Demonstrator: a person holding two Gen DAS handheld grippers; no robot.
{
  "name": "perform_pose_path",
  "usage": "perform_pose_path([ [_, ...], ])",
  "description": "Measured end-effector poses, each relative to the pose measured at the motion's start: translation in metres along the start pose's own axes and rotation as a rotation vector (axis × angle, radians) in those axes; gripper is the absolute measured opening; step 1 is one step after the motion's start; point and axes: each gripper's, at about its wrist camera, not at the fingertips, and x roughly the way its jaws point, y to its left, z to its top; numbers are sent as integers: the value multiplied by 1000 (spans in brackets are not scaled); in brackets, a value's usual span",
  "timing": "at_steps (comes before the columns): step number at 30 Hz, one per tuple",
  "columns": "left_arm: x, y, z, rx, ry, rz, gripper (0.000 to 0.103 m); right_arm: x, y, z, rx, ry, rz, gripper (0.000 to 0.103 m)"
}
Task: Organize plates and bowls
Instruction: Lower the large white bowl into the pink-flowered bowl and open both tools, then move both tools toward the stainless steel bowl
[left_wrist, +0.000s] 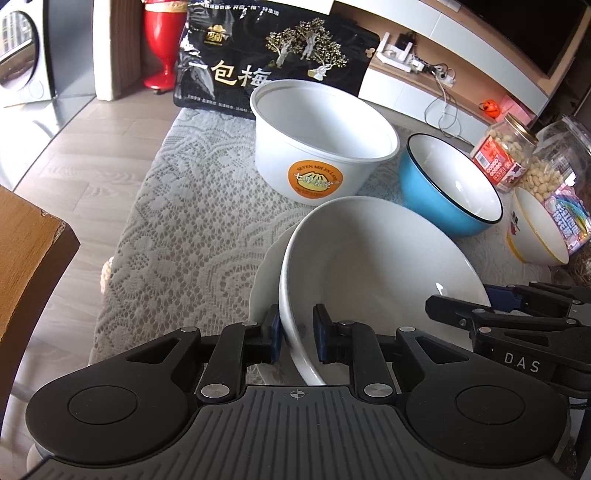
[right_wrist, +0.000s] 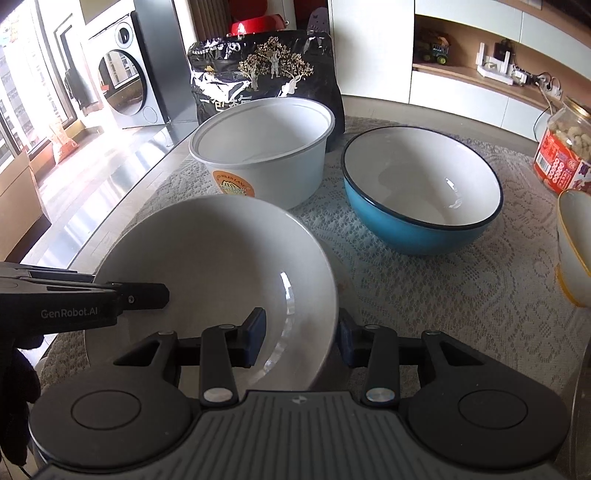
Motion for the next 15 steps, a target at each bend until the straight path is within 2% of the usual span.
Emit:
perform_pose_path([
  [7,-19,6,0,0,-50,25,20,-11,-13,-8,13,-9,-14,41],
  [9,-26,7,1,-4,-62,40,24,-13,-19,-15,34,-12,-17,41],
  [12,-35,4,1,-1,-78,59,23,-29,-27,-25,66,-71,0,45],
  [15,-47,-8,1,33,-114,94,22,-58,-32,-38,68,-195,-32,45],
])
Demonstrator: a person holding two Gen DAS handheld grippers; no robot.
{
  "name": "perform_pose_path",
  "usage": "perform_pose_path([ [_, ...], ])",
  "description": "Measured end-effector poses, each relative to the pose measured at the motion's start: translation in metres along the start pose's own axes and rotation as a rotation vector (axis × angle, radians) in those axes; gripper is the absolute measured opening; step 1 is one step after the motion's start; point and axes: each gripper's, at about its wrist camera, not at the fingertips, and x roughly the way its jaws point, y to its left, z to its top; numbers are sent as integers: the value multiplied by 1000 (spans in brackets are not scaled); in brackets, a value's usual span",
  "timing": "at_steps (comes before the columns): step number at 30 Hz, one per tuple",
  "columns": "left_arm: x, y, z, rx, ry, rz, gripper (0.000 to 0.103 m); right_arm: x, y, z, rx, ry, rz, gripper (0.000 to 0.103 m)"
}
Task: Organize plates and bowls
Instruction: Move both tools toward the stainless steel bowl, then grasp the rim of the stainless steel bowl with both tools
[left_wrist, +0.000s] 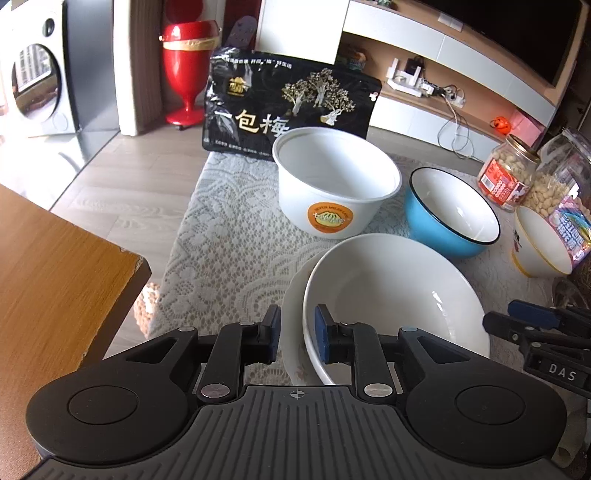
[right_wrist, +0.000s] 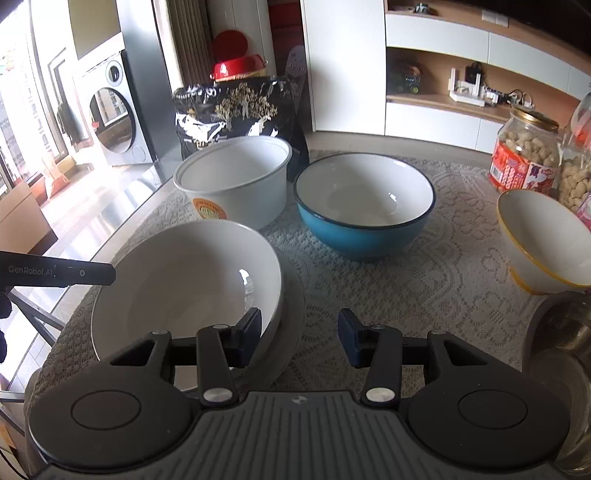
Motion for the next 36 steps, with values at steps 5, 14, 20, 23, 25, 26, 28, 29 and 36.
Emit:
perform_pose_path([
  [5,-22,-31,5,29,-99,26,22,-54,-25,-15,11,-217,-104,64],
  [14,4,-166,-11,193,37,-371,22,-109,-120,-62,151,-201,-348,70],
  [20,55,-234,-30,147,144,-524,22,-117,-176,-95,233,-145,-506,69],
  [23,77,-250,-33,80,190,-506,22,-110,-196,-95,256,-108,-522,61],
  [25,93,-257,-32,35,235,-478,22,-100,-208,-92,272,-80,-507,59],
  [26,98,-259,-33,25,243,-471,23,-95,-213,-90,281,-65,-497,59],
  [28,106,-265,-33,24,243,-463,23,-83,-220,-86,299,-34,-469,57],
  [29,109,-268,-34,31,242,-459,23,-78,-223,-84,306,-18,-448,55],
  [36,122,-288,-38,156,216,-426,23,-42,-236,-66,278,99,-397,53],
])
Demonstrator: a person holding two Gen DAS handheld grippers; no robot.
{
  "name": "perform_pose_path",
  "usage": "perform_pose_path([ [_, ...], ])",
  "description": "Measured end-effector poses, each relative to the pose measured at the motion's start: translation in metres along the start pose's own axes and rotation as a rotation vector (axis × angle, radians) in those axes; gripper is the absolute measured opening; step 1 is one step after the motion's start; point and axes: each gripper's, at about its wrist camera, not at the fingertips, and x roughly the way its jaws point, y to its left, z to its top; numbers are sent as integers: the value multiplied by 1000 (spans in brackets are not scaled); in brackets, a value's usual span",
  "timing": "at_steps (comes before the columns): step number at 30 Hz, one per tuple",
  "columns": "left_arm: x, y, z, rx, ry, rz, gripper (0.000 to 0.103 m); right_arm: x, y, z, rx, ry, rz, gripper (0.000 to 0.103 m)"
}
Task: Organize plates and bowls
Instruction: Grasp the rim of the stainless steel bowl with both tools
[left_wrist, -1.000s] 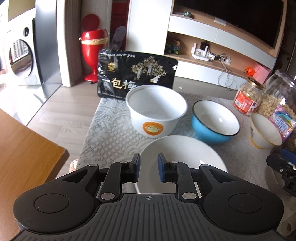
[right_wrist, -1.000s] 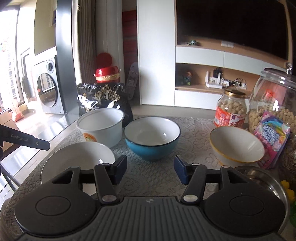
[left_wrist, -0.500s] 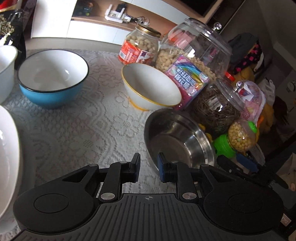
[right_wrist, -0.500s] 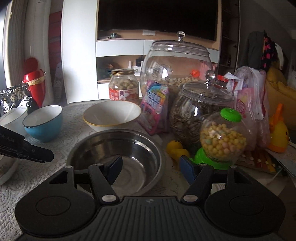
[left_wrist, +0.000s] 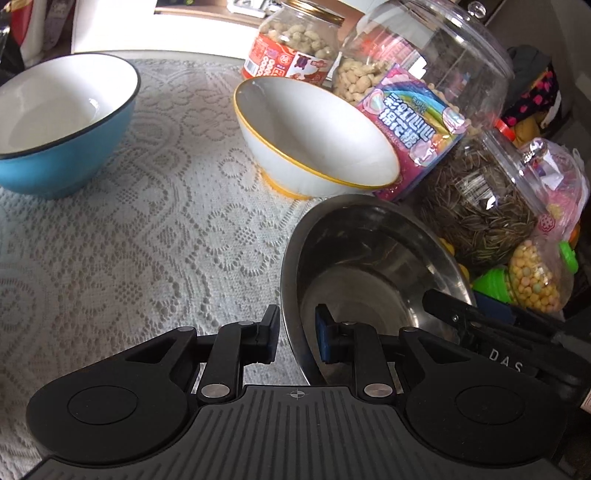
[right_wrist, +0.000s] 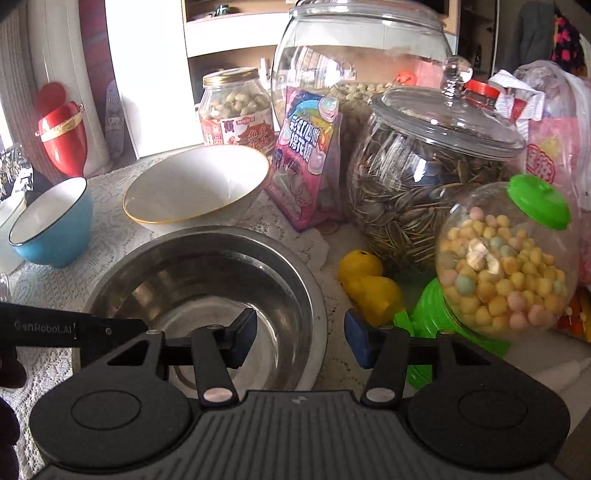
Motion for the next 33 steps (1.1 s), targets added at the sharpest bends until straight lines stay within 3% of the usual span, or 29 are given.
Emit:
perform_pose_path([
  [3,5,0,0,-1,29,-16,22,11,2,6,-20,22,6,51],
  [5,6,0,0,8,40,-23,21,13,4,5,-24,24,31,43],
  [14,0,5,-4,20,77,-45,18,12,11,-1,-51,-12,28,38],
  [22,-47,28,-25,36,20,39,18,-19,41,-20,-77,-64,156,35],
  [29,-88,45,-61,53,40,101,18,-40,61,-41,-28,-2,324,35],
  [33,-97,60,-75,15,67,107,18,-44,70,-53,-50,48,376,35],
])
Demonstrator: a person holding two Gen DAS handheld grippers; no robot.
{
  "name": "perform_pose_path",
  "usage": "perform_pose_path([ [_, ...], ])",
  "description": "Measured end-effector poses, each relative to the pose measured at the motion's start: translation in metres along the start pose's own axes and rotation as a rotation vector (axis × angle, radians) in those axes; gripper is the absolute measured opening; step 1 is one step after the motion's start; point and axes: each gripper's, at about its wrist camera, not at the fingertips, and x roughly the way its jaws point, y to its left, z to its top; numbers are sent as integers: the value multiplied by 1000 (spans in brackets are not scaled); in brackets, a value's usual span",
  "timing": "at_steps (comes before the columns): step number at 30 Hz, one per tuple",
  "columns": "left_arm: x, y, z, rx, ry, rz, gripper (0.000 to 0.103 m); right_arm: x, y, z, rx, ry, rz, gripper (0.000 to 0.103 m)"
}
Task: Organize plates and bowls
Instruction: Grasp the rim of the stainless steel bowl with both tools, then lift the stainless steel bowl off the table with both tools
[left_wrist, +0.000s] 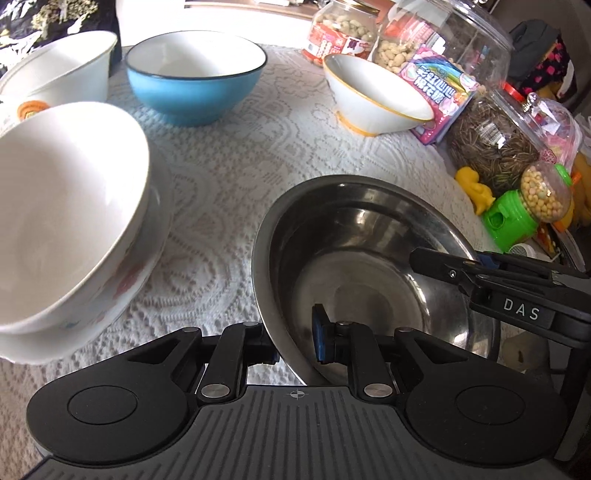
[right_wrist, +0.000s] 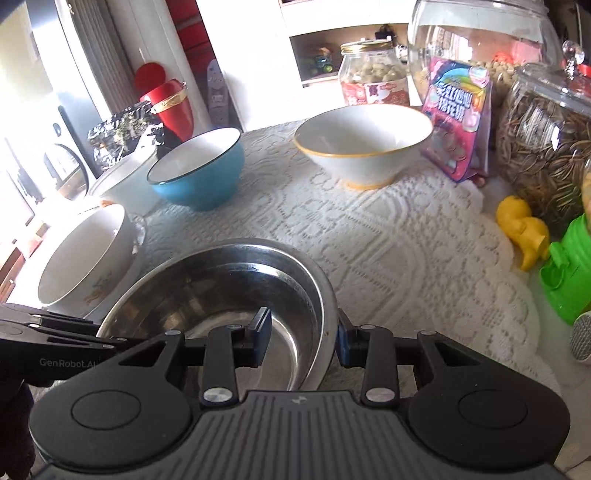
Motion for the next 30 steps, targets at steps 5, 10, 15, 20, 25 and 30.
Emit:
perform_pose_path([
  [5,6,4,-1,-29,21,-5,17,10,2,-6,8,36,-14,35],
  [10,7,-4,-3,2,7,27,17,17,1,-7,14,56,-18,35],
  [15,8,-16,-10,70,-35,90,17,19,8,-10,-23,47,-42,36],
  [20,10,-15,-9,76,-46,95,17,21,11,-12,-55,19,-61,36],
  [25,11,-7,-5,37,-27,67,17,22,13,-11,-63,6,-65,36],
  [30,13,-15,-6,51,-29,107,17,21,9,-12,-48,-3,-61,36],
])
